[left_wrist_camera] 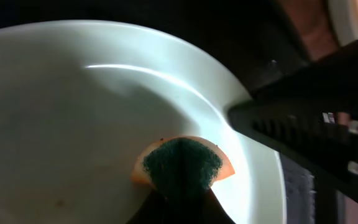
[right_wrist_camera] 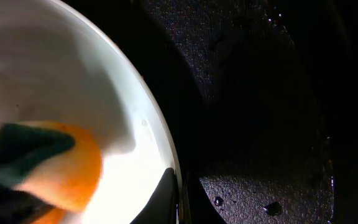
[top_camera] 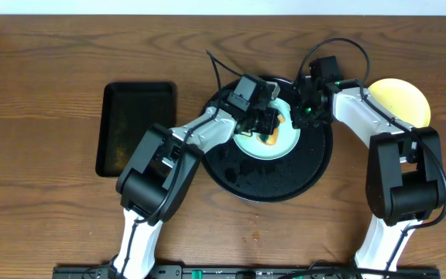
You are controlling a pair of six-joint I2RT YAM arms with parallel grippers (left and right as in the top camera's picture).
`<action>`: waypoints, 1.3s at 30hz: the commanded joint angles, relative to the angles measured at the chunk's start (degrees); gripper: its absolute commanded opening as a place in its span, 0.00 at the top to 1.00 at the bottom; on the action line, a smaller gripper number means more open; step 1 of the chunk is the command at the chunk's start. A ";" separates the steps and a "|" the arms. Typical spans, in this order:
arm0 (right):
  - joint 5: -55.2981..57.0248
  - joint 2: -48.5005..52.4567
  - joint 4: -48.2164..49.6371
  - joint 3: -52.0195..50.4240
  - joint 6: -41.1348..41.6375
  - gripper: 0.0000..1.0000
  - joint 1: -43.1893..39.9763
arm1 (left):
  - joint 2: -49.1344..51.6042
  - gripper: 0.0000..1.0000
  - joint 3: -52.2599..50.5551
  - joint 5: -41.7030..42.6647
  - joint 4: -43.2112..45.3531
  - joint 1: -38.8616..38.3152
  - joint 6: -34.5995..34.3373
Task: Clean dirty plates on tray and stack at the side
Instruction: 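Scrub the pale-blue plate with the sponge in left gripper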
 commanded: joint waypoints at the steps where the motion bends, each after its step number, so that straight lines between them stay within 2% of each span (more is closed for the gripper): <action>1: 0.52 1.29 -0.72 -1.97 0.61 0.99 0.90 | -8.85 0.93 1.09 1.09 -1.57 2.62 -0.66; 3: 0.50 1.29 -0.72 -1.97 0.63 0.99 0.90 | -13.31 0.93 1.16 -3.65 -6.38 3.54 -3.43; 5: 0.31 1.29 -0.70 -1.97 0.61 0.99 0.92 | -15.82 0.93 2.19 -4.24 -11.56 4.46 -5.86; 6: -0.35 1.29 -0.68 -1.97 0.61 0.99 0.90 | -17.03 0.93 5.64 -4.24 -19.19 5.40 -6.97; 8: -0.55 1.29 -0.66 -1.97 0.63 0.99 0.92 | -16.68 0.93 11.13 -4.31 -28.02 6.12 -6.93; 9: -0.52 1.29 -0.66 -1.97 0.61 0.99 0.90 | -15.43 0.92 16.83 -4.35 -36.06 6.58 -6.03; 13: -0.52 1.29 -0.66 -1.97 0.61 0.99 0.90 | -10.95 0.93 24.57 -6.62 -48.00 6.47 -5.66; 16: -0.52 1.29 -0.68 -1.97 0.61 0.99 0.90 | -6.73 0.93 24.61 -6.64 -48.59 6.32 -4.98; 20: -0.50 1.29 -0.68 -1.97 0.61 0.99 0.90 | -0.39 0.93 24.61 -6.62 -44.72 6.32 -4.98; 29: -0.50 1.29 -0.70 -1.97 0.61 0.99 0.90 | 5.99 0.93 24.41 -6.88 -37.51 6.16 -4.98; 36: -0.52 1.29 -0.70 -1.97 0.61 0.99 0.90 | 10.47 0.93 24.28 -7.72 -39.45 6.25 -5.20; 39: -0.52 1.29 -0.70 -1.97 0.61 0.99 0.90 | 10.43 0.93 24.30 -7.72 -41.90 6.34 -9.29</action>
